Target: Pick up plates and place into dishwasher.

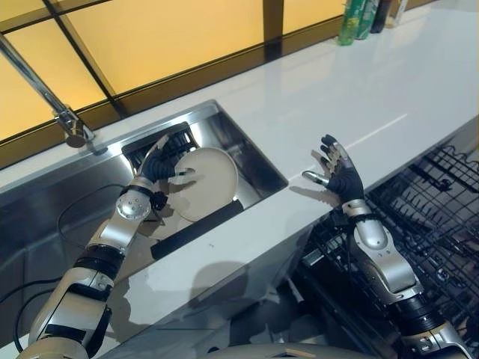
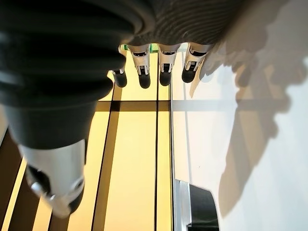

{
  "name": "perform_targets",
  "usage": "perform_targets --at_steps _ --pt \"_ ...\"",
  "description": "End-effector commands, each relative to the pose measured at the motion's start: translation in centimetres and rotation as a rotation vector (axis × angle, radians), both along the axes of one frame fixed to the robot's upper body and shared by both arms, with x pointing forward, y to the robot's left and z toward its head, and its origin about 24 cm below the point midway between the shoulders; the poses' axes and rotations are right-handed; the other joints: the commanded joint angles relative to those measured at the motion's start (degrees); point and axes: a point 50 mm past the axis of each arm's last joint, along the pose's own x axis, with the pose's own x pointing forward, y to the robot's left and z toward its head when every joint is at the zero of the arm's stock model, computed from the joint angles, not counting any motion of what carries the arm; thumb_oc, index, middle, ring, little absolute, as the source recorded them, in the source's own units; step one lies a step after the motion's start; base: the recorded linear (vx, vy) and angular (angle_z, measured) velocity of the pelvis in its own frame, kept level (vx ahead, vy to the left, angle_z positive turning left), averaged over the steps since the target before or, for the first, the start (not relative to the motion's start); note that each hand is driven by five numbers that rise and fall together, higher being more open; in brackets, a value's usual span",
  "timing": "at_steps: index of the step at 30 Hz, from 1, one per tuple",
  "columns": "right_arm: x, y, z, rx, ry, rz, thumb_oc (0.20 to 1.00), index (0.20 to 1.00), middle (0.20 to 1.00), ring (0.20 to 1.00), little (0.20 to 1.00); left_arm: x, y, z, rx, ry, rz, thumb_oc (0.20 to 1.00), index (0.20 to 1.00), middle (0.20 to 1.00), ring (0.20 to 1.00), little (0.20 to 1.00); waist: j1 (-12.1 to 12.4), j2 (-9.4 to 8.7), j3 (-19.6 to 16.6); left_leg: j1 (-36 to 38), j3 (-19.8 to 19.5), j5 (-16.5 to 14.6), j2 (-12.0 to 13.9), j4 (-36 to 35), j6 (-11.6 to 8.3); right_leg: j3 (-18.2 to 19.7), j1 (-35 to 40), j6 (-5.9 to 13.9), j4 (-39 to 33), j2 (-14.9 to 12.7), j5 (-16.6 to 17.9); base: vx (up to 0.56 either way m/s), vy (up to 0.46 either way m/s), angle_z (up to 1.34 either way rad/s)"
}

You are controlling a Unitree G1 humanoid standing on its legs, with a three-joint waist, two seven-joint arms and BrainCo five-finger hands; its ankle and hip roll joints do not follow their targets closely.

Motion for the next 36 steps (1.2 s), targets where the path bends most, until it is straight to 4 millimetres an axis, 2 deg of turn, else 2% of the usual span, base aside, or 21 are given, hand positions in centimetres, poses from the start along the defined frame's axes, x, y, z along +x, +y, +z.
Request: perform_targets --at_steps 1,8,17,20,26,28,31,36 --pt "0.2 -0.5 2.4 -0.008 -0.104 0.011 1.0 1.0 1.0 1.0 1.0 1.9 2.8 3.9 0.036 -0.079 0.113 1.0 1.0 1.0 1.0 1.0 0.5 -0.52 -0.5 -4.0 -0.2 -10.0 -5.7 10.3 8.04 -1.0 -7.2 -0.37 7.0 1.7 0.5 0.05 0.007 -0.05" --pt "-0.1 -0.5 2.3 -0.009 -0.103 0.002 1.0 1.0 1.0 1.0 1.0 2.2 4.0 3.7 0.023 -0.025 0.167 1.0 1.0 1.0 1.0 1.0 -0.4 -0.96 0.2 -4.8 0.2 -10.4 -6.0 11.4 8.13 -0.9 -8.4 -0.53 7.8 1.5 0.7 0.03 -0.001 0.0" --pt "-0.3 -1.1 2.3 -0.022 -0.1 -0.006 1.0 1.0 1.0 1.0 1.0 1.9 5.1 2.9 -0.028 0.077 0.161 1.0 1.0 1.0 1.0 1.0 -1.4 -0.39 1.2 -4.0 0.8 -10.9 -6.9 11.4 8.62 -0.6 -8.2 -0.66 7.8 1.3 0.9 0.03 0.019 -0.02" --pt "-0.5 -1.3 2.1 -0.023 -0.095 -0.002 1.0 1.0 1.0 1.0 1.0 1.8 4.7 2.3 -0.063 0.12 0.104 1.0 1.0 1.0 1.0 1.0 -1.7 -0.21 1.0 -3.5 1.0 -11.1 -7.2 11.2 8.73 -0.5 -8.0 -0.58 7.9 1.4 0.8 0.07 0.016 -0.05" --pt "-0.7 -1.7 2.0 -0.048 -0.088 0.008 1.0 1.0 1.0 1.0 1.0 1.1 0.9 -0.6 -0.26 0.35 -0.239 1.0 1.0 1.0 1.0 1.0 -2.2 1.36 1.2 -2.8 1.0 -11.3 -7.8 11.0 8.92 -0.4 -8.1 -0.51 8.3 1.3 0.5 0.05 0.057 -0.07" --pt "-0.6 -1.8 2.1 -0.061 -0.089 0.009 1.0 1.0 1.0 1.0 1.0 0.7 0.2 -1.4 -0.284 0.406 -0.31 1.0 1.0 1.0 1.0 1.0 -2.4 2.14 1.4 -2.5 1.0 -11.3 -8.0 10.8 8.97 -0.4 -8.0 -0.51 8.3 1.2 0.5 0.03 0.094 0.0" --pt "-0.6 -1.9 2.2 -0.077 -0.088 0.014 1.0 1.0 1.0 1.0 1.0 0.1 0.2 -1.9 -0.311 0.455 -0.362 1.0 1.0 1.0 1.0 1.0 -2.5 3.17 1.6 -2.0 1.1 -11.2 -8.4 10.4 9.05 -0.5 -7.5 -0.47 8.1 1.1 0.3 0.03 0.063 0.01" --pt "-1.0 -2.1 2.0 -0.085 -0.076 0.022 1.0 1.0 1.0 1.0 1.0 -0.3 1.0 -1.9 -0.365 0.452 -0.367 1.0 1.0 1.0 1.0 1.0 -2.7 3.78 1.0 -1.0 1.2 -11.3 -8.8 9.6 9.18 -0.5 -6.9 -0.33 7.8 1.2 -0.1 0.05 0.026 -0.02"
